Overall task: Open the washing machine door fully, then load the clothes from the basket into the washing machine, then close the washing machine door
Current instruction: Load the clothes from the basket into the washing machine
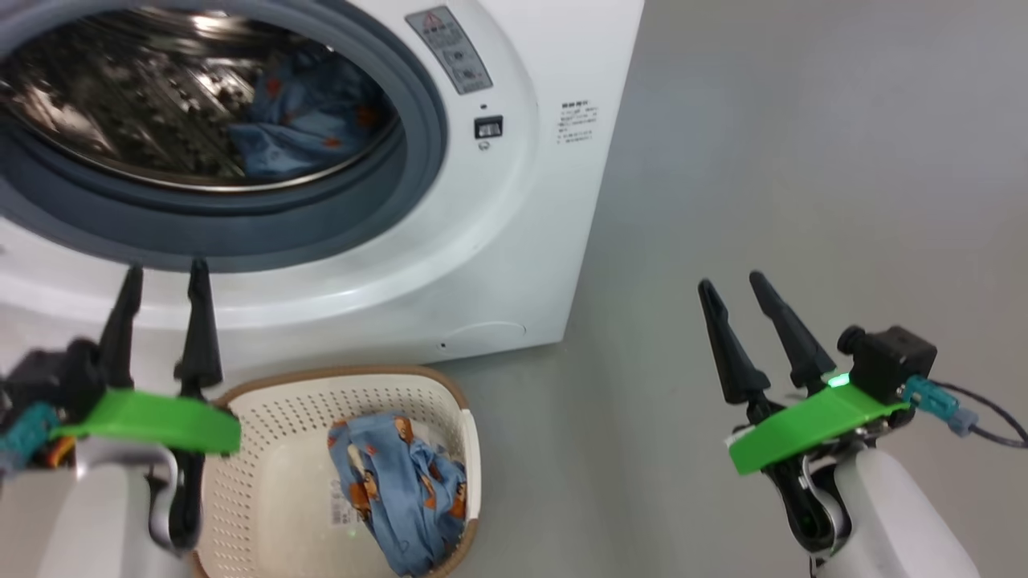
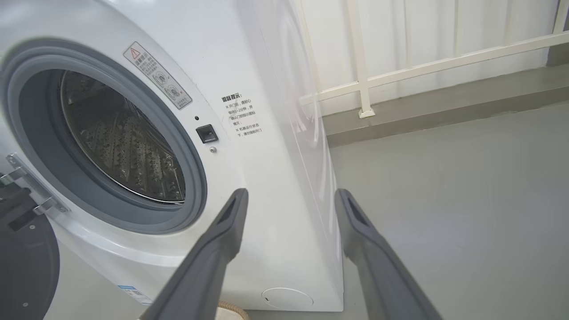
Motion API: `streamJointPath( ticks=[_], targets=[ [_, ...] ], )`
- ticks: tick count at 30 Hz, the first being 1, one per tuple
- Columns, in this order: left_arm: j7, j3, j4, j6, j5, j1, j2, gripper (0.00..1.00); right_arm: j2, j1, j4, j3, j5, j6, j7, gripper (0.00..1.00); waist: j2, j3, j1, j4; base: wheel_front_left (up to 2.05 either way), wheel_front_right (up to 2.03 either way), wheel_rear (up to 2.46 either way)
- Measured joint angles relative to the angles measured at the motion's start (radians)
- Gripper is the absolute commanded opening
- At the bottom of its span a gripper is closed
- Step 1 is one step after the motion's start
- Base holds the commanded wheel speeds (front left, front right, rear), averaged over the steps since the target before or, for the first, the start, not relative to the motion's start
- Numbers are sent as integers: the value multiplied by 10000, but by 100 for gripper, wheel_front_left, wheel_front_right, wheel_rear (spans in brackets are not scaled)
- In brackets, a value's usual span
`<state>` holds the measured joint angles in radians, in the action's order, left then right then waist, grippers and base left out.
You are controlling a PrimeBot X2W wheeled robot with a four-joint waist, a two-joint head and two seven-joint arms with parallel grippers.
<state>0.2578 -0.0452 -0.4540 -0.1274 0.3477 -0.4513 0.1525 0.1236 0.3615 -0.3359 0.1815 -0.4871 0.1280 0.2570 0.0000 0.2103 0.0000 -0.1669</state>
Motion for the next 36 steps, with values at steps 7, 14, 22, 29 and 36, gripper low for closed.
streamJointPath(
  ticks=[7, 14, 22, 29, 36],
  targets=[
    [-4, 205, 1085, 0, -38, 1534, -240, 100, 163, -452, -54, -25, -17, 0, 0, 100, 0, -618, 0, 297, 0, 0, 0],
    [-12, 495, 2387, 13, -209, 2835, -476, 100, 301, -803, -35, -230, -77, 0, 0, 100, 0, -1082, -1, 621, 0, 0, 0],
    [-12, 554, 3068, 48, -242, 3762, -629, 100, 337, -1184, 27, -345, -75, -2, 0, 100, 0, -1409, 0, 904, 0, 0, 0],
    [-12, 477, 3450, 219, -462, 4258, -761, 100, 376, -1425, 119, -514, -67, 0, 0, 100, 0, -1599, 0, 977, 0, 0, 0],
    [-12, 481, 3643, 265, -462, 4485, -846, 100, 399, -1577, 188, -614, 25, 0, 0, 100, 0, -1676, 0, 1002, 0, 0, 0]
  ],
)
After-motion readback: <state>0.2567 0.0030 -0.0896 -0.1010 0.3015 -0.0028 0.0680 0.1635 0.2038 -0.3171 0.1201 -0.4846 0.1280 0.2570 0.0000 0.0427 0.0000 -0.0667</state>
